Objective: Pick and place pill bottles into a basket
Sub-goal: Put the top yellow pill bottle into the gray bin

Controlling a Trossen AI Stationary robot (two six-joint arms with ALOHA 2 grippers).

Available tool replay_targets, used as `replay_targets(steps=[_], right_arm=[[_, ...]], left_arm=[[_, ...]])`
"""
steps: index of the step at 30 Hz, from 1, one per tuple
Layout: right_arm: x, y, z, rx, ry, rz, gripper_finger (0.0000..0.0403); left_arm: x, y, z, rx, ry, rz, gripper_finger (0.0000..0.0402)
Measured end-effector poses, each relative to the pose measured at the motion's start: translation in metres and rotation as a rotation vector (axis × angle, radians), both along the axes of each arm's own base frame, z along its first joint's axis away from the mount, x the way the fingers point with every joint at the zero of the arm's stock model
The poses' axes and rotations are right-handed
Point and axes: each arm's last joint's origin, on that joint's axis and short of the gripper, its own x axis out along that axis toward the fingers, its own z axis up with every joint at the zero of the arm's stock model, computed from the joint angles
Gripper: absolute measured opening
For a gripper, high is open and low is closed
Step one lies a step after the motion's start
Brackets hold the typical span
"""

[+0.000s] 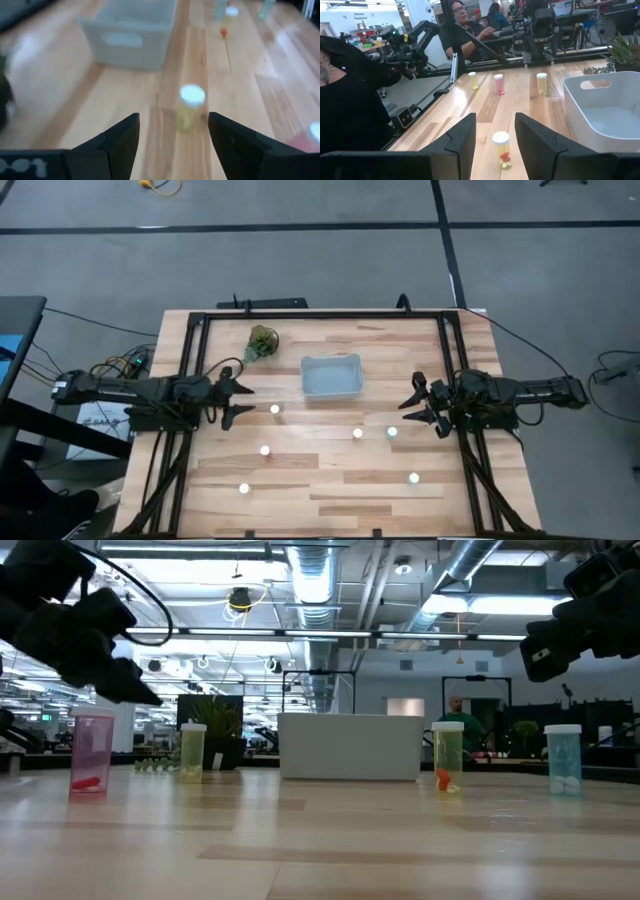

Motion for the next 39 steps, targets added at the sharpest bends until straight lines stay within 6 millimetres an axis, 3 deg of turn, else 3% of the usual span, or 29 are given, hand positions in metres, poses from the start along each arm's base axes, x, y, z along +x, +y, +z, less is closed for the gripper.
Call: replay_targets(steps=[19,34,39], right_arm=[[0.0,0.0,0.0,0.0,0.0,0.0,0.0129],[0.0,0.0,0.0,0.0,0.0,0.0,0.0129],[0.0,0.0,0.0,0.0,0.0,0.0,0.0129]], left_arm=[[0.039,-0.01,-0.022,0.002,0.109,-0.025,0.0226],[0.09,-0.013,-0.018,0.084,0.24,-0.049,0.0226],[0.097,-0.014,-0.018,0.081,0.248,-0.054,0.0212]])
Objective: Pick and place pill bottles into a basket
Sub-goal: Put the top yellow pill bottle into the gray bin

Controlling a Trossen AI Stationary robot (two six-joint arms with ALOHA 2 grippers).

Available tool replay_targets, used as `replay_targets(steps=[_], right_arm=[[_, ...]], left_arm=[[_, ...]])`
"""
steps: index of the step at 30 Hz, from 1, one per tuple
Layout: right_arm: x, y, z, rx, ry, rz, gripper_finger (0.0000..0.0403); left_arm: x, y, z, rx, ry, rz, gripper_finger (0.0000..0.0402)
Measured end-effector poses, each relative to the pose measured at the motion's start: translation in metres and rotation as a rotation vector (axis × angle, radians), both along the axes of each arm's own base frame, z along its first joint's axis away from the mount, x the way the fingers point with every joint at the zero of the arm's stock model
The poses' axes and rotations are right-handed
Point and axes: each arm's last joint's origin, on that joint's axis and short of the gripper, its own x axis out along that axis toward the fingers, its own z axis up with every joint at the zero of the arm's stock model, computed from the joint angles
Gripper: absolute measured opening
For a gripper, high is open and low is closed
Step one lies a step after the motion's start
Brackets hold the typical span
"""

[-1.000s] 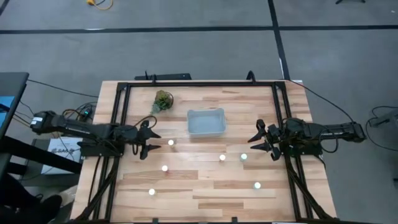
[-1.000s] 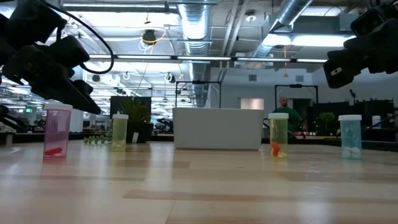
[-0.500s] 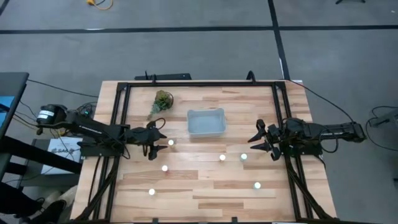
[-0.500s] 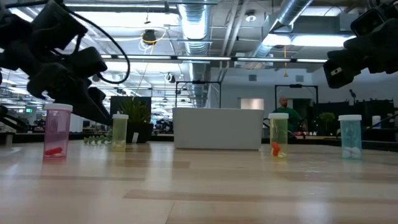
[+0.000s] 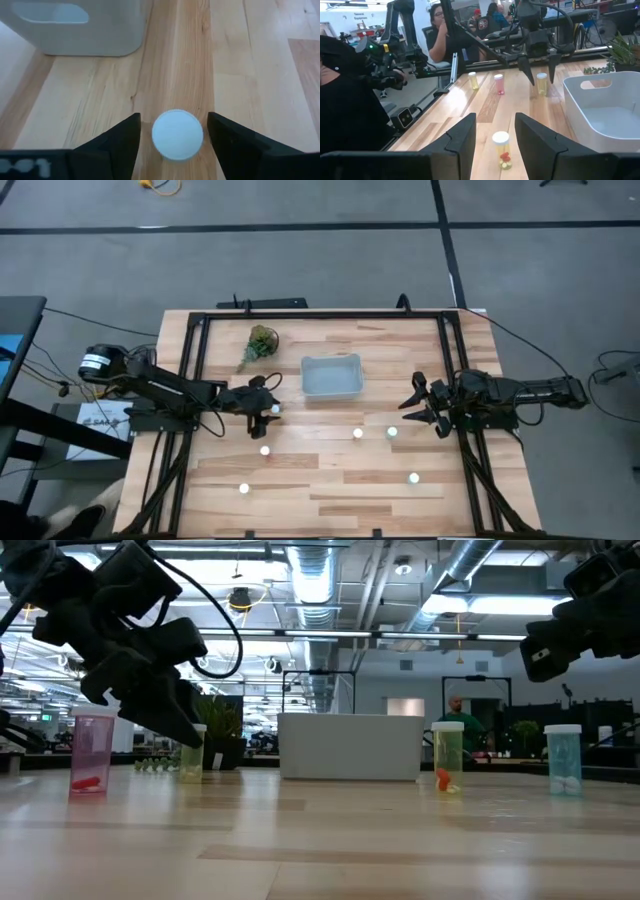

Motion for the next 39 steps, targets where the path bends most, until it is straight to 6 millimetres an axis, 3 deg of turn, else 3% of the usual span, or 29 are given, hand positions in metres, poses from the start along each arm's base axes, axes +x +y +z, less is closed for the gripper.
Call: replay_targets(steps=[13,19,23,30,35,39], right_arm=[[0.0,0.0,0.0,0.0,0.0,-0.001,0.0129],[0.0,0.0,0.0,0.0,0.0,0.0,0.0129],[0.0,0.0,0.0,0.0,0.0,-0.001,0.0129],[0.0,0.0,0.0,0.0,0.0,0.0,0.0129],[0.0,0.0,0.0,0.0,0.0,-0.001,0.0129],[0.0,0.0,0.0,0.0,0.0,0.0,0.0129]], left_arm=[[0.001,0.0,0.005,-0.022,-0.026,0.017,0.0101],[0.009,0.0,0.036,0.019,-0.124,0.009,0.0102],[0.016,0.005,0.07,0.132,-0.24,0.037,0.0115],[0.035,0.035,0.109,0.299,-0.308,0.05,0.0104],[0.059,0.06,0.107,0.263,-0.31,0.001,0.0104],[0.083,0.078,0.091,0.22,-0.251,-0.016,0.011]])
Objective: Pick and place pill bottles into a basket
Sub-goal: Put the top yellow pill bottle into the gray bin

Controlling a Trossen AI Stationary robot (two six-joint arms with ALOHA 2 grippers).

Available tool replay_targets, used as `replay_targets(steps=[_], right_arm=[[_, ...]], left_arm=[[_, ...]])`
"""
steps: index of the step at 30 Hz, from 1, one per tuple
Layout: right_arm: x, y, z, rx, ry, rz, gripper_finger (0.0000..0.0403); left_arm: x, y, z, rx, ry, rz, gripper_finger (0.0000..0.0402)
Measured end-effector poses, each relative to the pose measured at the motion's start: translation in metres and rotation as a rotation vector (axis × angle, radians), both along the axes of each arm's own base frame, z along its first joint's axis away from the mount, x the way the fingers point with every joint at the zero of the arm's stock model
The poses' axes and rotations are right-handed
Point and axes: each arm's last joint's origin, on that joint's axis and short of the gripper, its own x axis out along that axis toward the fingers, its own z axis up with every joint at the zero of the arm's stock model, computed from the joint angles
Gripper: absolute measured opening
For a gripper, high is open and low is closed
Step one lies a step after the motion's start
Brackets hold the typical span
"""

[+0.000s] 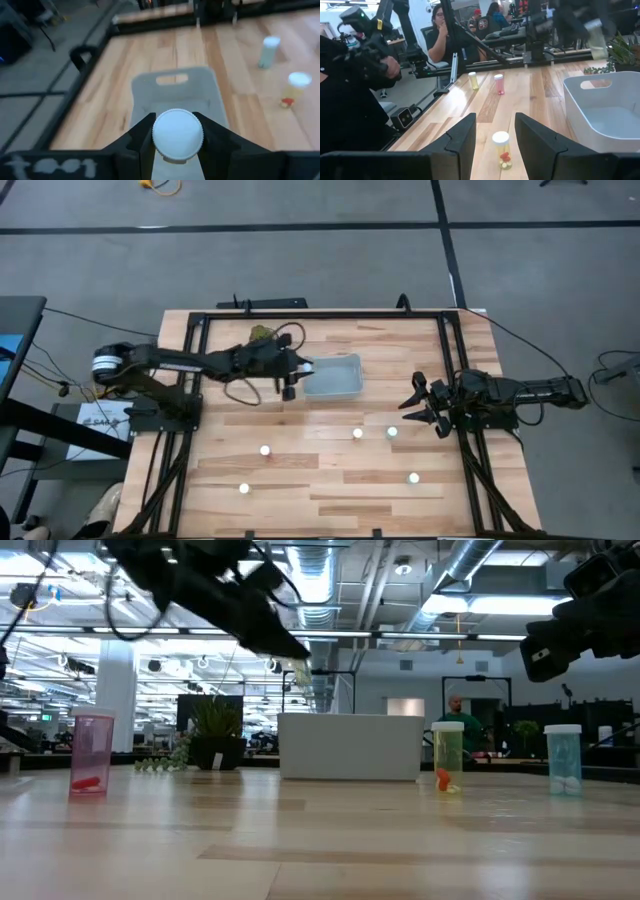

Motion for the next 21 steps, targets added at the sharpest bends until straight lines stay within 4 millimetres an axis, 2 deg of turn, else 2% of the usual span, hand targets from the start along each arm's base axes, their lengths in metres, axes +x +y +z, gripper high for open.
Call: replay_targets(steps=[4,9,13,21], right_arm=[[0.0,0.0,0.0,0.0,0.0,0.0,0.0129],[0.0,0.0,0.0,0.0,0.0,0.0,0.0129],[0.0,0.0,0.0,0.0,0.0,0.0,0.0129],[0.0,0.0,0.0,0.0,0.0,0.0,0.0129]], left_arm=[[0.023,0.015,-0.02,-0.064,0.057,-0.002,0.0108],[0.038,0.03,-0.042,-0.121,0.117,0.04,0.0105],[0.04,0.034,-0.051,-0.156,0.166,0.068,0.0106],[0.035,0.035,-0.056,-0.131,0.243,0.118,0.0106]])
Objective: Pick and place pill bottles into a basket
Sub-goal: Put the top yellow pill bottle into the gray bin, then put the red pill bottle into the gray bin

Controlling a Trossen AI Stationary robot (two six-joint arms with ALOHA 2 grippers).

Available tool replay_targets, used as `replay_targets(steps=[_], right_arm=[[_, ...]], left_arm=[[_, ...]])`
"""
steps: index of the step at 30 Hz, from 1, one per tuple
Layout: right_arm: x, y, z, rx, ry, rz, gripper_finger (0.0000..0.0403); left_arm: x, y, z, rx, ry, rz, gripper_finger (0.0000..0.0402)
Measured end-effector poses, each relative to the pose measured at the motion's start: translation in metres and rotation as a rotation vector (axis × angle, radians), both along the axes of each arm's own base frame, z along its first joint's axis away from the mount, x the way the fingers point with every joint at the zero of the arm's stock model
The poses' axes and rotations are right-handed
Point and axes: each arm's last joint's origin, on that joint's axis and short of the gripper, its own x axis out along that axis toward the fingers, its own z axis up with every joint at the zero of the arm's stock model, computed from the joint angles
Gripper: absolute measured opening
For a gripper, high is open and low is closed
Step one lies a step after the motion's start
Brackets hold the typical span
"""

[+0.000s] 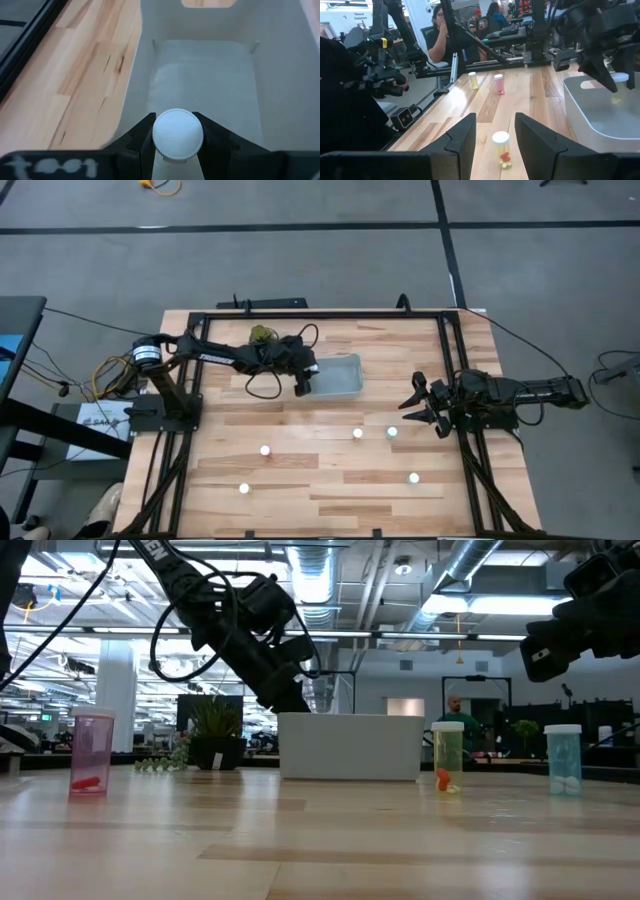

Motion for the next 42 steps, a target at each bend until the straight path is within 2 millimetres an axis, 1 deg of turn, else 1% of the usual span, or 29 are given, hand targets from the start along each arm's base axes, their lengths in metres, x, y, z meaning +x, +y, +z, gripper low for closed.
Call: replay_targets(steps=[7,18,24,28,30,33,36,40,42], right_arm=[[0.0,0.0,0.0,0.0,0.0,0.0,0.0129],[0.0,0.0,0.0,0.0,0.0,0.0,0.0129],[0.0,0.0,0.0,0.0,0.0,0.0,0.0129],[0.0,0.0,0.0,0.0,0.0,0.0,0.0129],[0.0,0.0,0.0,0.0,0.0,0.0,0.0129],[0.0,0.0,0.0,0.0,0.0,0.0,0.0129],[0.0,0.0,0.0,0.0,0.0,0.0,0.0129],[0.0,0.0,0.0,0.0,0.0,0.0,0.0129],[0.0,0.0,0.0,0.0,0.0,0.0,0.0129]], left_arm=[[0.001,0.0,0.001,0.023,-0.006,-0.005,0.0112],[0.0,0.002,0.001,0.043,0.001,0.022,0.0141],[0.0,0.002,0.001,0.045,0.001,0.02,0.0149],[0.001,0.003,0.003,0.085,0.014,0.013,0.0154],[0.003,0.003,0.015,0.107,-0.008,-0.002,0.016],[0.006,0.002,0.048,0.092,-0.1,-0.057,0.0174],[0.002,-0.004,0.075,0.024,-0.115,-0.155,0.0197],[-0.014,-0.022,0.106,-0.144,-0.055,-0.272,0.0233],[-0.026,-0.037,0.109,-0.236,0.033,-0.336,0.025]])
